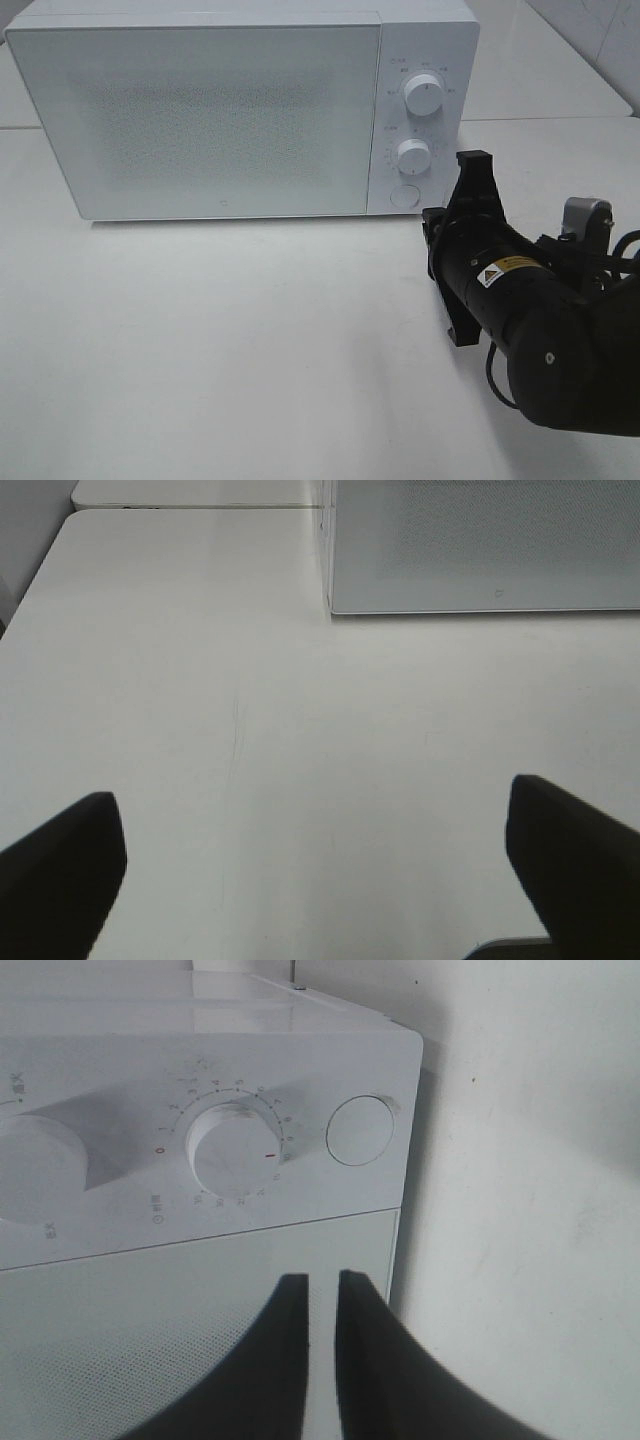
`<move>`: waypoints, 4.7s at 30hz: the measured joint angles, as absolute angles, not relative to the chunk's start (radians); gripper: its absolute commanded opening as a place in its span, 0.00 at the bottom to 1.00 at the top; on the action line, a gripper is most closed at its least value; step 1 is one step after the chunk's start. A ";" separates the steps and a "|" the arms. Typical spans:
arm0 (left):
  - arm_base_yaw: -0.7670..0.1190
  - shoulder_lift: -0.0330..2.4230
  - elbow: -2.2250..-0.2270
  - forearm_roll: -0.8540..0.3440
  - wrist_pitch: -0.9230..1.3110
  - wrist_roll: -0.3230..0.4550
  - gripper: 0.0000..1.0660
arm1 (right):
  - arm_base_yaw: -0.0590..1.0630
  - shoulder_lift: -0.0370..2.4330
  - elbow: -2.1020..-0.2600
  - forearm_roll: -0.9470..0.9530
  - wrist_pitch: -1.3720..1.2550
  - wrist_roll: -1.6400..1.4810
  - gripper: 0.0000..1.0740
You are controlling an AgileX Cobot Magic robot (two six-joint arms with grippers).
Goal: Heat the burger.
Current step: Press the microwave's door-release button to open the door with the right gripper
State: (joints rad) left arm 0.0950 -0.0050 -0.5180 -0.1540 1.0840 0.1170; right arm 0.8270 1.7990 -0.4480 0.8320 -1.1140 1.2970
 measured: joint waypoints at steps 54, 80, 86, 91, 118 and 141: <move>0.095 -0.005 -0.518 -0.154 1.084 0.117 0.92 | 0.579 2.106 -0.826 0.682 -0.930 1.434 0.00; 0.095 -0.005 -0.518 -0.154 1.084 0.117 0.92 | 0.565 2.160 -0.899 0.702 -0.888 1.412 0.00; 0.095 -0.005 -0.518 -0.154 1.084 0.117 0.92 | 0.568 2.161 -0.910 0.729 -0.885 1.402 0.00; 0.095 -0.005 -0.518 -0.154 1.084 0.117 0.92 | 0.573 2.166 -0.931 0.766 -0.889 1.363 0.00; 0.095 -0.005 -0.518 -0.154 1.084 0.117 0.92 | 0.591 2.201 -0.970 0.833 -0.941 1.331 0.00; 0.095 -0.005 -0.518 -0.154 1.084 0.117 0.92 | 0.581 2.072 -0.892 0.753 -0.795 1.301 0.00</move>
